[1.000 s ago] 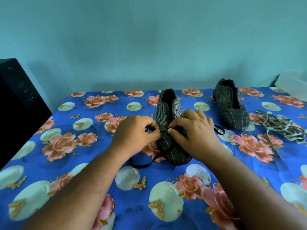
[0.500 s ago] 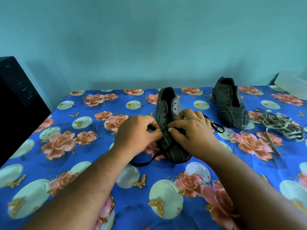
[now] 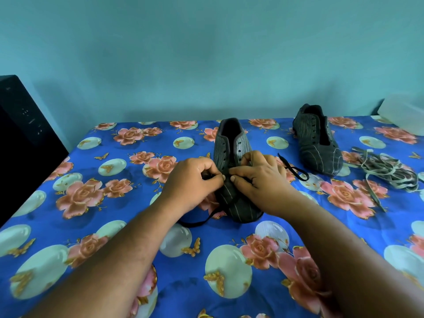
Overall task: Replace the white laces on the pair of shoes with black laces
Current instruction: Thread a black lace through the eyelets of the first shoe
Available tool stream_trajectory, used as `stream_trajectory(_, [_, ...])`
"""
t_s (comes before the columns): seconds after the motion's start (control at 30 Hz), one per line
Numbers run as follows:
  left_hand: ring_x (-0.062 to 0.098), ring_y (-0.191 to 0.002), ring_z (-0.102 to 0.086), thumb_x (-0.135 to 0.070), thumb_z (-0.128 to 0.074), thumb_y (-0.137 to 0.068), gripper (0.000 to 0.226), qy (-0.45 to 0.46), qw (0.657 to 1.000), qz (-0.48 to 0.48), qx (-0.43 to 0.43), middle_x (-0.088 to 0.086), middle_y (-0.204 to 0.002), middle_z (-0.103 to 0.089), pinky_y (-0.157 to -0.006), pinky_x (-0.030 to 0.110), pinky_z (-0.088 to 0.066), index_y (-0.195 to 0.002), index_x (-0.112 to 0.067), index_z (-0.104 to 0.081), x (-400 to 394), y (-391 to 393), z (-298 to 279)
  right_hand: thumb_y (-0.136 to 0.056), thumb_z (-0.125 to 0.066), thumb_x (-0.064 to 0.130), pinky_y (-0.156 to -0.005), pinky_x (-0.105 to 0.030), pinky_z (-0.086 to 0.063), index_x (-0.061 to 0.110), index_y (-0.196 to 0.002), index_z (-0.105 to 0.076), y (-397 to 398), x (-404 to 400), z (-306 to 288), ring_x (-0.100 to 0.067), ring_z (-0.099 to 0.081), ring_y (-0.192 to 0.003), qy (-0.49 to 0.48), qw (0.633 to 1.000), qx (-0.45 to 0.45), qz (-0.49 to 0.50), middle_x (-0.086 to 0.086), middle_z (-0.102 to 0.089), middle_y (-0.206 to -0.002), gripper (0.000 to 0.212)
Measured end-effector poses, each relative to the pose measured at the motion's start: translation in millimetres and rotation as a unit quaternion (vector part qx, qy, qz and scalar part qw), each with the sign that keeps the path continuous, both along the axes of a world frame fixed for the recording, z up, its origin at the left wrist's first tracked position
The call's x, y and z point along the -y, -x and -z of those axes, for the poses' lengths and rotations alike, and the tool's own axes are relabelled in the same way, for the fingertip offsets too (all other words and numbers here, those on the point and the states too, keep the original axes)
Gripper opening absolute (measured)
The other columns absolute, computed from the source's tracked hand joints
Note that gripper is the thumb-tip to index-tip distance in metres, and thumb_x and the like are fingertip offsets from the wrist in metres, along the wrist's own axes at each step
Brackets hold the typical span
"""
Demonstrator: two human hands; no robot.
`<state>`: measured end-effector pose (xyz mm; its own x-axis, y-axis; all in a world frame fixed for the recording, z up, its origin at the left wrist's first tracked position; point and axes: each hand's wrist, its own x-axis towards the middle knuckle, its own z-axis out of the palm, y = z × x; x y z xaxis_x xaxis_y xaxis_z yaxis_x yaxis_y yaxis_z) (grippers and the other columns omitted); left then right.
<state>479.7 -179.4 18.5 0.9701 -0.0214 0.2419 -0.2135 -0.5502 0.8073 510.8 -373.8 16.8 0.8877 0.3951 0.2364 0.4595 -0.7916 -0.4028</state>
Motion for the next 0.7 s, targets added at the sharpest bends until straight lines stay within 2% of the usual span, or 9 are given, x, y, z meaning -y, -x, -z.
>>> stream_trajectory(0.1, [0.028, -0.047, -0.068, -0.013, -0.073, -0.091, 0.014, 0.033, 0.999, 0.008, -0.011, -0.001, -0.065, -0.070, -0.044, 0.057, -0.055, -0.077, -0.013, -0.069, -0.6, -2.5, 2.5, -0.101, -0.049, 0.051, -0.094, -0.032, -0.013, 0.049, -0.125, -0.064, -1.2, 2.2, -1.4, -0.015, -0.028, -0.116, 0.003, 1.000, -0.019, -0.011, 0.015, -0.036, -0.117, 0.028])
stream_trajectory(0.23, [0.032, -0.049, -0.066, -0.011, -0.076, -0.089, 0.009, 0.095, 0.995, 0.008, -0.035, 0.006, -0.065, -0.067, -0.044, 0.052, -0.057, -0.082, -0.015, -0.072, -1.4, -5.9, 7.9, -0.098, -0.055, 0.049, -0.099, -0.039, -0.022, 0.045, -0.116, -0.068, -2.3, 2.1, -0.4, -0.018, -0.031, -0.120, -0.032, 0.999, -0.036, -0.011, 0.012, -0.042, -0.120, 0.022])
stream_trajectory(0.33, [0.022, -0.051, -0.063, -0.010, -0.078, -0.087, 0.011, 0.121, 0.992, -0.009, -0.039, 0.008, -0.071, -0.066, -0.044, 0.036, -0.054, -0.084, -0.020, -0.076, -0.5, -7.4, 9.0, -0.096, -0.062, 0.045, -0.107, -0.046, -0.028, 0.043, -0.104, -0.069, -2.6, 0.8, 0.2, -0.020, -0.034, -0.122, -0.082, 0.995, -0.052, -0.013, 0.012, -0.046, -0.119, 0.011])
stream_trajectory(0.43, [0.012, -0.049, -0.060, -0.009, -0.078, -0.087, 0.006, 0.130, 0.990, -0.012, -0.048, 0.016, -0.077, -0.070, -0.041, 0.026, -0.049, -0.088, -0.015, -0.077, 2.5, -5.9, 6.2, -0.094, -0.066, 0.042, -0.110, -0.047, -0.029, 0.046, -0.093, -0.065, -3.3, 0.7, 0.0, -0.020, -0.036, -0.121, -0.121, 0.990, -0.069, -0.020, 0.011, -0.049, -0.117, 0.004])
stream_trajectory(0.6, [0.019, -0.044, -0.063, -0.016, -0.081, -0.085, 0.012, 0.166, 0.982, 0.028, -0.082, 0.016, -0.073, -0.069, -0.043, 0.031, -0.052, -0.093, -0.010, -0.073, 2.1, -4.8, 5.0, -0.092, -0.068, 0.038, -0.107, -0.048, -0.033, 0.046, -0.084, -0.063, -1.7, -2.1, -0.7, -0.018, -0.037, -0.116, -0.162, 0.983, -0.080, -0.002, 0.010, -0.053, -0.110, 0.012])
stream_trajectory(0.7, [0.020, -0.042, -0.062, -0.017, -0.080, -0.086, 0.012, 0.142, 0.987, 0.032, -0.065, 0.005, -0.064, -0.067, -0.044, 0.032, -0.050, -0.091, -0.012, -0.070, 1.9, -7.0, 7.0, -0.092, -0.067, 0.037, -0.105, -0.050, -0.035, 0.044, -0.082, -0.063, -1.9, -3.4, 0.9, -0.020, -0.041, -0.114, -0.172, 0.984, -0.049, 0.006, 0.011, -0.054, -0.105, 0.013])
